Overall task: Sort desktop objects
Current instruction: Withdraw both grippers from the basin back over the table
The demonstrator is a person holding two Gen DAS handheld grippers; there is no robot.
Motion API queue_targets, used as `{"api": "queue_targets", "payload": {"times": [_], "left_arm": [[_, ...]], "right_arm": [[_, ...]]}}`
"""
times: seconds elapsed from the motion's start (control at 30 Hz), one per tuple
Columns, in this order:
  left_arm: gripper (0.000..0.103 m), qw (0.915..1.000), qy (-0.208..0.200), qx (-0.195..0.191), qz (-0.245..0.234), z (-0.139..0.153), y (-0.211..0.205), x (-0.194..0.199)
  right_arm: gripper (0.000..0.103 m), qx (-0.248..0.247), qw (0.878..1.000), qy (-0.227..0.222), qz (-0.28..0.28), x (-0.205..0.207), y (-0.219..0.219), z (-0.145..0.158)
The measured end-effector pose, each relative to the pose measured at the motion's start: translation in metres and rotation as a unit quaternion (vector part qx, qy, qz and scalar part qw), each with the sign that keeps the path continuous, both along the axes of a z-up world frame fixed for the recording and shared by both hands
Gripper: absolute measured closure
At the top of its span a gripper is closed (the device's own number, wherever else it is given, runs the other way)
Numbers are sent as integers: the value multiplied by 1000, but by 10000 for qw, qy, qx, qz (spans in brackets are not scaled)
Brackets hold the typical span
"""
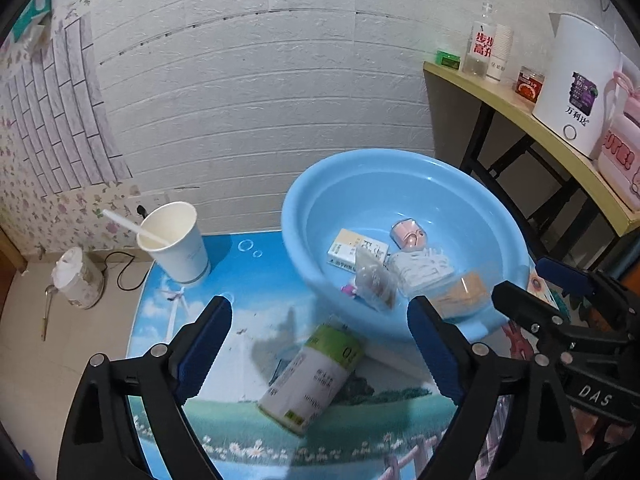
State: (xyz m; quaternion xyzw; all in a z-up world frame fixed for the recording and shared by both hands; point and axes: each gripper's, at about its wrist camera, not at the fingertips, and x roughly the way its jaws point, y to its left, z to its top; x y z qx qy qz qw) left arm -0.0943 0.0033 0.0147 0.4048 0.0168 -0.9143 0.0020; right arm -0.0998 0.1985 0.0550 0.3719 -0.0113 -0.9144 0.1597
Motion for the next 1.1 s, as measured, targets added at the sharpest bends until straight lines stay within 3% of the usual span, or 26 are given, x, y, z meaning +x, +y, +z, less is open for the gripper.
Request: {"api": "queue_targets", "payload": {"times": [0.33, 0.73, 1.1], "left_arm": [[9, 9987, -357, 211, 288, -4, -18, 27], [8, 9947, -933, 425, 117, -17, -6, 54], [8, 9931, -1075, 457, 80, -21, -4, 72]], "right_arm": [[26, 104, 9998, -156, -20, 32, 8, 3], [26, 328, 9983, -487, -61, 63, 6, 3], [26, 421, 9969, -659, -81, 87, 8, -1]]}}
